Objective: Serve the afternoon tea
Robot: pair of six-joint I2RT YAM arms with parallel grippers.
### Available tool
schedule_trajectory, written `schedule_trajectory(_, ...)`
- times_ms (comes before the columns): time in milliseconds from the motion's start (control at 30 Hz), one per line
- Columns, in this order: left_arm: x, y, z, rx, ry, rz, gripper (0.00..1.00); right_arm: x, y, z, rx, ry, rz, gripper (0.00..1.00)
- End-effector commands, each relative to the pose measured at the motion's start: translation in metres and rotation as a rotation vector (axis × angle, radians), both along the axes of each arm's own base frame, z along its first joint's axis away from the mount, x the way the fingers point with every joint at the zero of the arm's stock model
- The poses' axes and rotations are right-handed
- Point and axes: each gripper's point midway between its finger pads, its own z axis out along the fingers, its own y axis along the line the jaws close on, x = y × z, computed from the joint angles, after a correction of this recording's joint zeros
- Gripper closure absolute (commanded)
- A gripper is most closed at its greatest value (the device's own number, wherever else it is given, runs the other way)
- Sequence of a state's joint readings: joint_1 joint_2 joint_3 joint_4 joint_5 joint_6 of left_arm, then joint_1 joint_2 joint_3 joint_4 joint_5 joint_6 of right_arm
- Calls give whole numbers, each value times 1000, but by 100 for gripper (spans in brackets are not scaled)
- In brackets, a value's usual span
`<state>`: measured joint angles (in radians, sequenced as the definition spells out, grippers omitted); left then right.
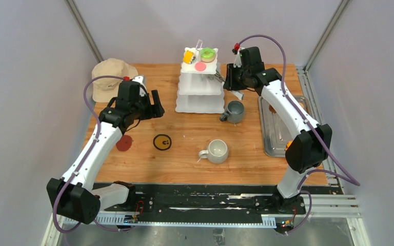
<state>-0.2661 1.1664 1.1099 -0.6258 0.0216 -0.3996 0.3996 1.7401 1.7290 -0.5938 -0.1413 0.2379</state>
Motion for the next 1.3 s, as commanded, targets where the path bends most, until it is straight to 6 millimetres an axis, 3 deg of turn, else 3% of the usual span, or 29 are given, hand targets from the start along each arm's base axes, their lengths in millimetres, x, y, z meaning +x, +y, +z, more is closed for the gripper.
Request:
schedule_trajectory(0, 3, 0, 17, 3, -49, -1, 20, 3, 14, 30, 42, -83, 35, 67)
schedule_trajectory(300, 4, -4, 16, -13, -47, -13, 20, -8, 6, 34, 29, -90, 23, 56)
schedule_trajectory(467, 3, -6, 17, -24, -51, -17, 20, -19, -6, 47, 20, -124, -11, 65)
schedule_trajectory(600, 3, -7, 17, -29, -53, -23, 20, -34, -29, 57, -18, -160, -71, 71)
schedule_trajectory(767, 3, -9, 19, -36, -59, -33, 20, -61, -72, 49, -112, -152, -169, 79)
schedule_trajectory(933, 5, -12, 21, -48, -68, -42, 20, -98, -146, 29, -218, -95, -356, 80)
schedule_trajectory(1067, 7, -13, 21, -51, -72, -44, 20, -131, -202, 0, -231, 7, -509, 78)
schedule_trajectory(1167, 9, -14, 19, -54, -73, -47, 20, -147, -222, -20, -182, 71, -579, 72)
schedule_trajectory(1267, 11, -17, 18, -55, -72, -60, 19, -146, -229, -29, -105, 90, -622, 70)
